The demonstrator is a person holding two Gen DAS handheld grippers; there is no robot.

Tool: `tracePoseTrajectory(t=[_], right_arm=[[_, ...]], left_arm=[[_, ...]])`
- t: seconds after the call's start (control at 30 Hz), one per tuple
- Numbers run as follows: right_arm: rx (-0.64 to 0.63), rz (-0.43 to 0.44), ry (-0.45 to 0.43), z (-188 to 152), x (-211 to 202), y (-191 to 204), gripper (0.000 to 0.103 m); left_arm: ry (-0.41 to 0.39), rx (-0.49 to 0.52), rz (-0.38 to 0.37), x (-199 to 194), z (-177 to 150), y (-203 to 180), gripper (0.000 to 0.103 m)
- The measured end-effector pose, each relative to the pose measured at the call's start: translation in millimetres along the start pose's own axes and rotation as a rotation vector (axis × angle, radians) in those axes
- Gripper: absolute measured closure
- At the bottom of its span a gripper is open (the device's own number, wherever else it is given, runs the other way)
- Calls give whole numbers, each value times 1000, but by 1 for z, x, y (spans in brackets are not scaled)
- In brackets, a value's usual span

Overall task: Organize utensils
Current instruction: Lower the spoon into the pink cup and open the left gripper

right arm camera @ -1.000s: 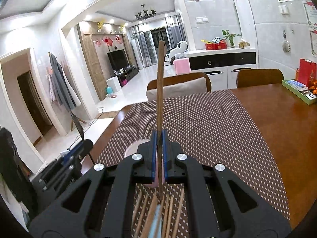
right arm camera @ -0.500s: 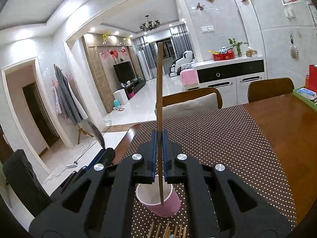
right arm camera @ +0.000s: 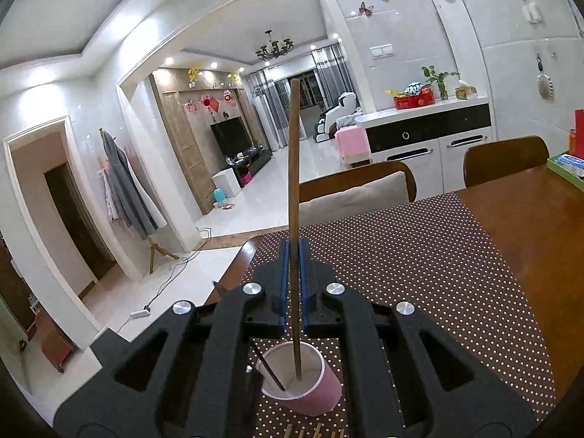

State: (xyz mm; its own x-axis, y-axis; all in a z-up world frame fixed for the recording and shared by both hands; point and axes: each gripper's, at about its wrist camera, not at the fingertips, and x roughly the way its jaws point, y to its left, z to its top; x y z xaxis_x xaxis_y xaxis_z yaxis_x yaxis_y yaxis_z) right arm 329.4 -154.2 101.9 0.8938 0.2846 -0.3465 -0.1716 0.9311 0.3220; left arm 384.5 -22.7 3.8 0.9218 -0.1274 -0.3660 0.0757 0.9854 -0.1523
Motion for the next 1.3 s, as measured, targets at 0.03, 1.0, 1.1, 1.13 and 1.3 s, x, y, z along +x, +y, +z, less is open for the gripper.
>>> tracePoseTrajectory(t=[0.03,1.0,1.1,1.13,1.3], right_arm=[[-16,-14,15,-4,5,1,97],[-100,-24,281,-62,32,-4,57],[-101,-31,251,-57,15,-4,56],[-98,-32,246,-56,11,-4,56],[-100,-40,225,-52,-13,-3,55]], left_arm=[[6,4,2,1,-2,1,92],[22,110,-6,-7,-34,-10,67],[17,104,-7,-17,-29,-10,65],[10,106,-3,-23,-28,-11,65],[-31,112,3,-51,-19,-10,60]])
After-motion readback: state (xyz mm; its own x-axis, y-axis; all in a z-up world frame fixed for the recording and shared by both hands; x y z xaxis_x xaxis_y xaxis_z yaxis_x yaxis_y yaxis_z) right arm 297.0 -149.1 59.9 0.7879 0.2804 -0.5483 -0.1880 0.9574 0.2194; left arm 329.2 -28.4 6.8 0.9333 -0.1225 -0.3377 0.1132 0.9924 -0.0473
